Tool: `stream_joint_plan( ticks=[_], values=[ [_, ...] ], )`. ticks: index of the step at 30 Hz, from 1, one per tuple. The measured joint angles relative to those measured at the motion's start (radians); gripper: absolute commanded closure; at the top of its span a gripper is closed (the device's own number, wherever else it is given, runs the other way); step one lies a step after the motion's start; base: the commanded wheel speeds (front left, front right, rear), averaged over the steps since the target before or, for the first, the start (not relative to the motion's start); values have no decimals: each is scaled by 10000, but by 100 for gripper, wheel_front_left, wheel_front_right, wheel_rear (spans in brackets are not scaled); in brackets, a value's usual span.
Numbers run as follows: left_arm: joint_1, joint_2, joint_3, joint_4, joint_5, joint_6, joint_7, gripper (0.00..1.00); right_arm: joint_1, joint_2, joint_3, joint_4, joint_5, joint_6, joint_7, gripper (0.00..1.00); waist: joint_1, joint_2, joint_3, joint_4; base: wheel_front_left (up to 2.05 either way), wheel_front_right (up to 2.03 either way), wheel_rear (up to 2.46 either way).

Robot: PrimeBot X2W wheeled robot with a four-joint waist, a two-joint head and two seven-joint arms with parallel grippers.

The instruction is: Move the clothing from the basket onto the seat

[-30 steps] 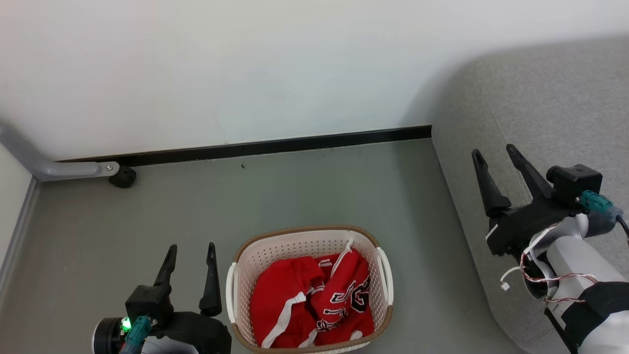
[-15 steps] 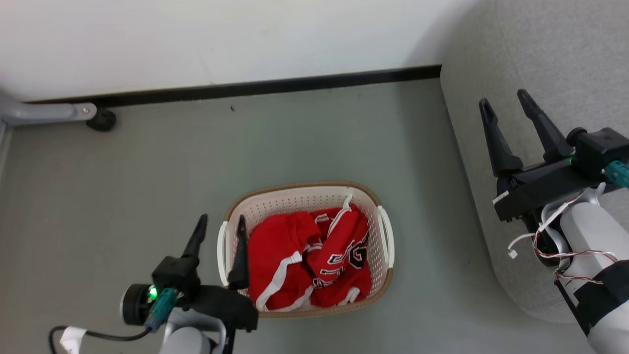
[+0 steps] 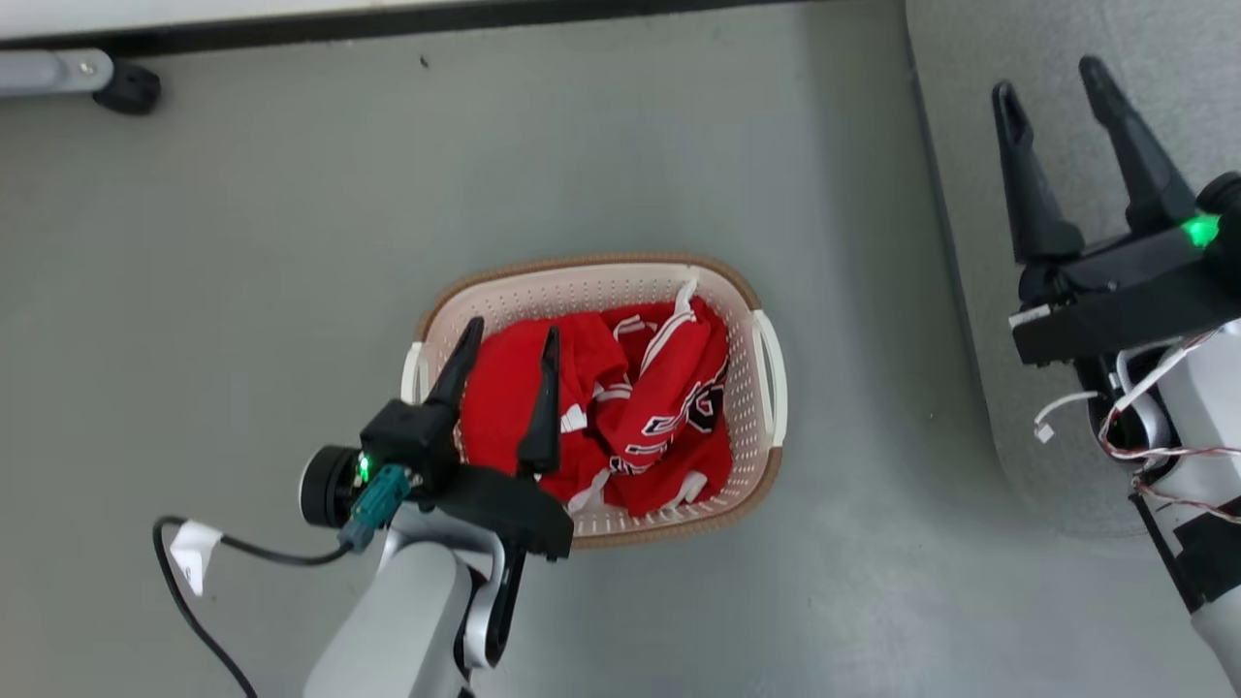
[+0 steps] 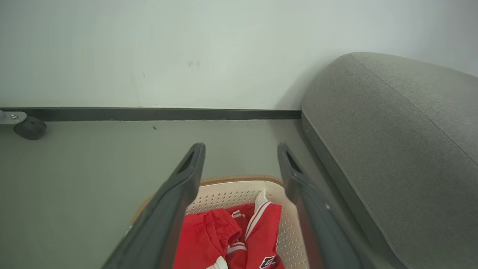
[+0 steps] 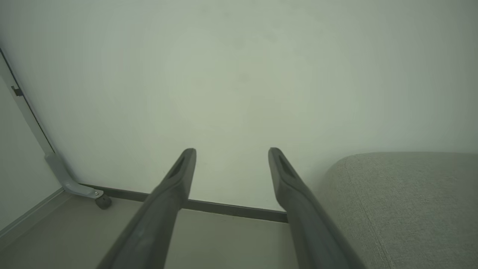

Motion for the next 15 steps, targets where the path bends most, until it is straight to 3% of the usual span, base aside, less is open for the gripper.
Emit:
stream_joint_plan(
  ticks=[15],
  values=[
    [-2427,-6,-1300,1170,-1179,12,0,0,-1021,-232,-485,-1580,-328,96,-73,0,0,1,2181,-20,0,0,0]
  ],
)
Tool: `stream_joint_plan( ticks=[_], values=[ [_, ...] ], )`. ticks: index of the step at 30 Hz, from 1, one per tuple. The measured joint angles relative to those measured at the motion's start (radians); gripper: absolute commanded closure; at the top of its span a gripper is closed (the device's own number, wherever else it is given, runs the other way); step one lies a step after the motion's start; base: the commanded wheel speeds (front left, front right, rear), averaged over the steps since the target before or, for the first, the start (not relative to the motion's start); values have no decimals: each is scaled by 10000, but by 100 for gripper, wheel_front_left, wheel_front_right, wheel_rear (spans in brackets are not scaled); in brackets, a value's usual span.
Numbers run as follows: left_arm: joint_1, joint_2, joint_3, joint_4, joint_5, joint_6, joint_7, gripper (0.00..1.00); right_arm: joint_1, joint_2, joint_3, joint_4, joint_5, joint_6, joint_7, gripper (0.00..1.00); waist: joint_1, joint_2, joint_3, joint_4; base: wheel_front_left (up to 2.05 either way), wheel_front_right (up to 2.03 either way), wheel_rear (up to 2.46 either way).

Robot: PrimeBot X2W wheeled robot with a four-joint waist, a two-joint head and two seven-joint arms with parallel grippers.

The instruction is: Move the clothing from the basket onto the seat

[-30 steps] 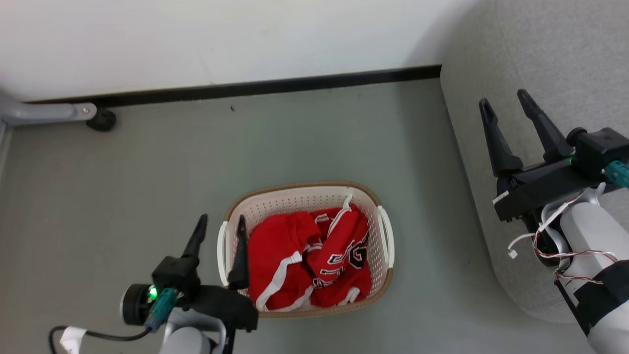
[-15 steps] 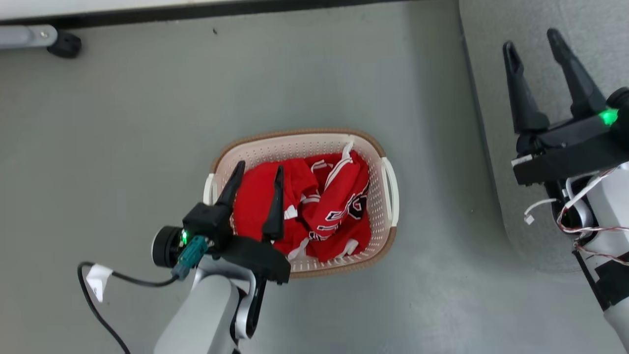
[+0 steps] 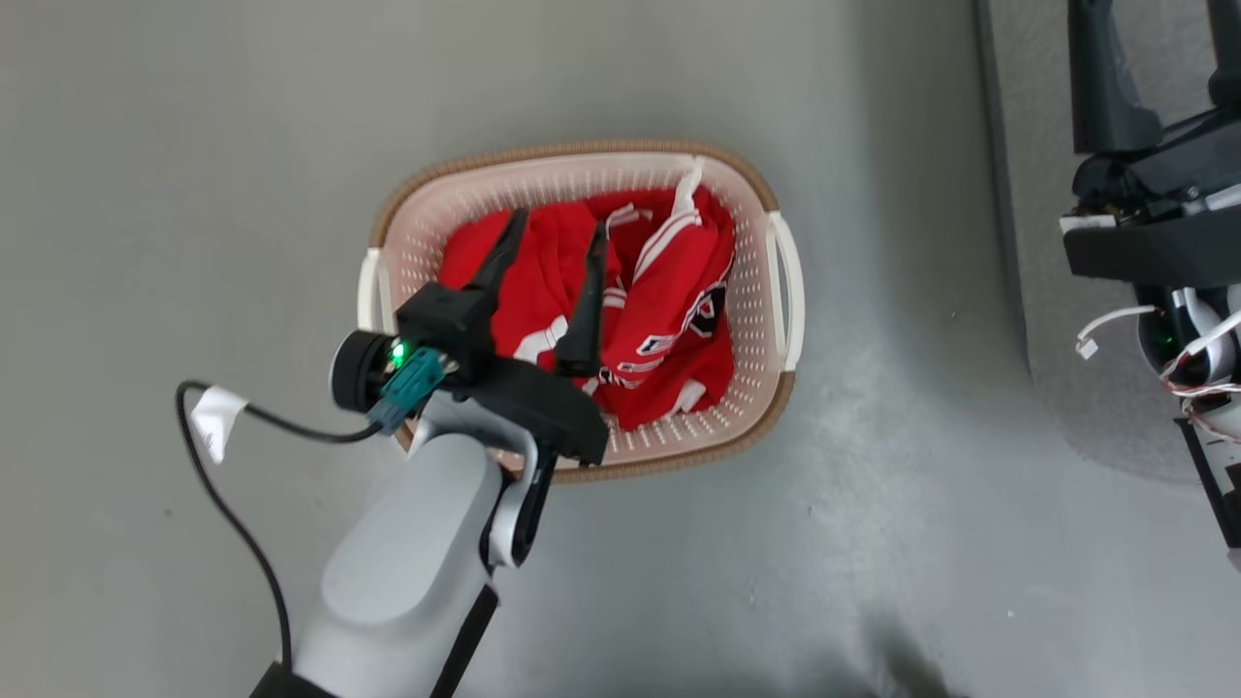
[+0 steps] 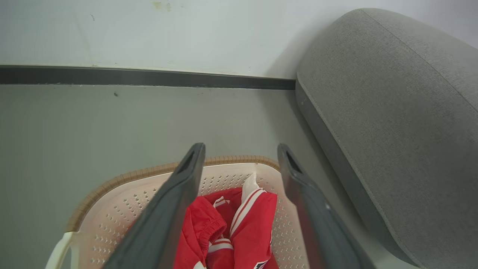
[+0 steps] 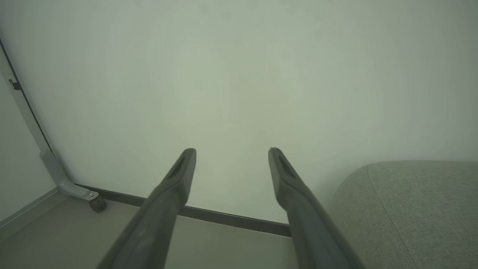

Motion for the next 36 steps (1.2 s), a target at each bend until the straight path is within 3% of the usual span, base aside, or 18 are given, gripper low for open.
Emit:
stream_joint_plan(
  ticks=[19,36],
  values=[
    [-1654,10,-2451,1346,-2376,-6,2,0,-506,-48,-278,-522,-320,190,0,0,-2,-1,2203,-252,0,0,0],
    [-3056,10,-4052,2592,-2949,161,545,0,-516,-25,-362,-1099,-456,353,0,0,-3,-3,2711,-407,0,0,0]
  ],
)
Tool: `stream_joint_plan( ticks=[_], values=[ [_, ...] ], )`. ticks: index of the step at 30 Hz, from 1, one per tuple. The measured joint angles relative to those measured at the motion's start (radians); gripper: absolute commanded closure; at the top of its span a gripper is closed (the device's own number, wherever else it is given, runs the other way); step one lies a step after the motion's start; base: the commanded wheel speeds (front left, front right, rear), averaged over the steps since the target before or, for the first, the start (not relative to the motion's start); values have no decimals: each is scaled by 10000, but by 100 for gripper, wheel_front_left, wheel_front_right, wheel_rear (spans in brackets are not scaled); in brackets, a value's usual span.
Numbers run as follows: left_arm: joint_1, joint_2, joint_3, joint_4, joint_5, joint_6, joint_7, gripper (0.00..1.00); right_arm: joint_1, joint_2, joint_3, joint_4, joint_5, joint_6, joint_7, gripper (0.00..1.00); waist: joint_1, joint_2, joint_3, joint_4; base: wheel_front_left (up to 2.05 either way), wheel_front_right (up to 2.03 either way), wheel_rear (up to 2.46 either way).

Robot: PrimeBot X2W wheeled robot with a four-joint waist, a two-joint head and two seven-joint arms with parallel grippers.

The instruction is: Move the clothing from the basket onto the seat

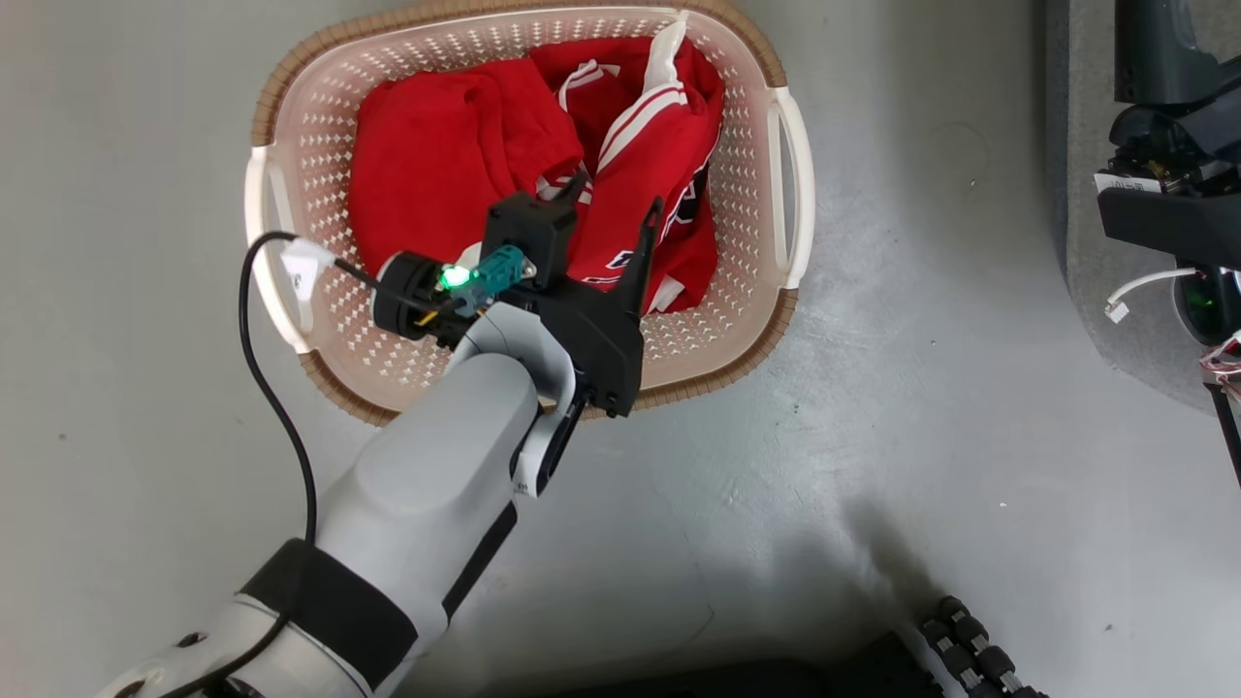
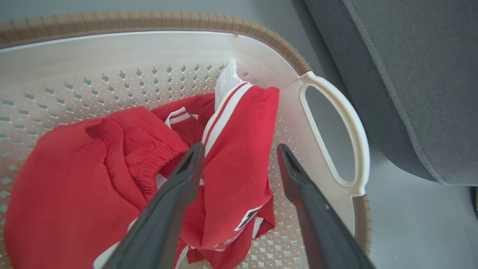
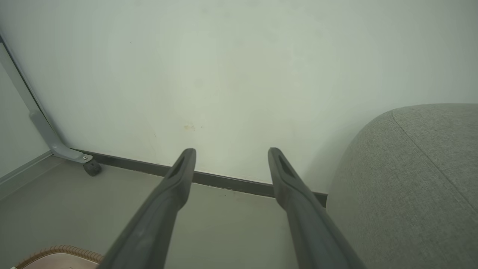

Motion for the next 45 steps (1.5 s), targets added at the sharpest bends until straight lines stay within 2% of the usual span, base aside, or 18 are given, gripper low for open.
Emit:
stream_joint_plan(
  ticks=[13,17,28,29,30,36,45],
  values=[
    [-518,35,-828,288,-623,88,458,0,-6,263,-92,-90,0,86,0,0,0,0,448,-251,0,0,0],
    [-688,44,-874,755,-662,102,629,0,-15,447,-52,-98,0,90,0,0,0,0,492,-356,0,0,0],
    [-892,54,-1164,995,-1045,176,1068,0,-12,548,-115,-100,0,174,0,0,0,0,592,-582,0,0,0],
    [-892,54,-1185,993,-1137,176,1068,53,-12,560,-117,-92,0,174,0,0,1,0,595,-596,0,0,0],
    [-892,54,-1197,993,-1246,176,1068,100,-12,571,-125,-84,0,174,0,0,0,0,596,-608,0,0,0],
    [-817,56,-1252,1131,-1536,176,995,100,-12,677,-184,207,0,176,0,0,0,0,475,-619,0,0,0],
    [-314,54,-1198,1266,-2000,176,169,100,28,754,-295,817,0,190,-2,0,0,0,-103,-502,0,0,0]
  ],
)
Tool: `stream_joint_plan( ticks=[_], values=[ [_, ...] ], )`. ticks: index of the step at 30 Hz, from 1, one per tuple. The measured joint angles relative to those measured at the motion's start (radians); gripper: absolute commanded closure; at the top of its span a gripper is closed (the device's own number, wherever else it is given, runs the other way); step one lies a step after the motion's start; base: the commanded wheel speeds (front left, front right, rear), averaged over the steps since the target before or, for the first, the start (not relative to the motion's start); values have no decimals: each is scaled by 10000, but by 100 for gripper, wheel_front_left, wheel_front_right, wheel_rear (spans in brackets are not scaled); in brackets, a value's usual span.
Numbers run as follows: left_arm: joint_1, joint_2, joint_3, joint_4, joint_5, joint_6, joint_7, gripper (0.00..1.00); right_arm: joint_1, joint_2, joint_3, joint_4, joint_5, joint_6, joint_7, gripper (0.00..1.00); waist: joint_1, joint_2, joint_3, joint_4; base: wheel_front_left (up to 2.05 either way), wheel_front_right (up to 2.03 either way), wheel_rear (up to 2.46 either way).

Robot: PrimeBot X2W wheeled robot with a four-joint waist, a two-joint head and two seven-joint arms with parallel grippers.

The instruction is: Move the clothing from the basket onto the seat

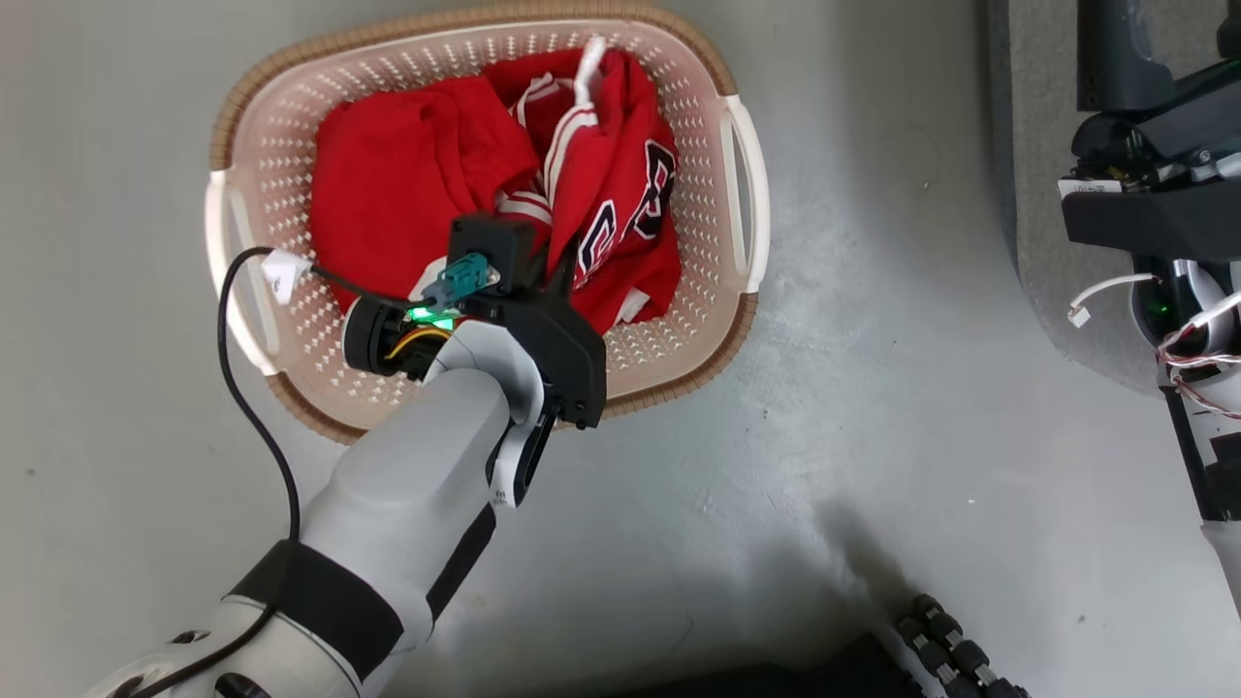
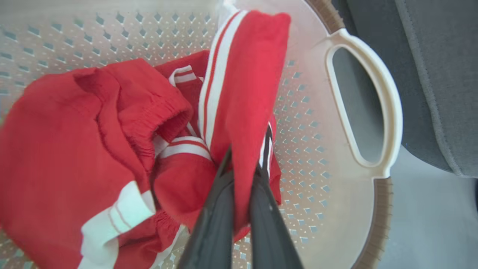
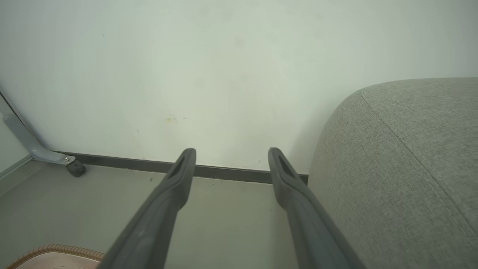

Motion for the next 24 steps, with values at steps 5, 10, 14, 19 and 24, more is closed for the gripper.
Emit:
stream_joint_plan(
  ticks=[5,10,14,19,24],
  values=[
    [210,-4,12,40,-148,0,-359,100,105,27,23,477,0,0,2,0,0,0,-487,122,0,0,0],
    [546,-8,35,50,-213,0,-546,100,436,35,13,1047,0,38,2,0,0,0,-1067,280,0,0,0],
    [867,-12,182,58,-541,0,-648,100,746,46,38,1446,0,75,2,0,0,0,-1582,431,0,0,0],
    [1346,-35,399,173,-690,-4,-704,100,1127,165,178,2040,0,75,2,0,-1,-1,-2405,667,0,0,0],
    [1732,-44,623,374,-692,-98,-708,100,1407,349,328,2445,0,75,4,0,-2,0,-3115,855,0,0,0]
  ],
)
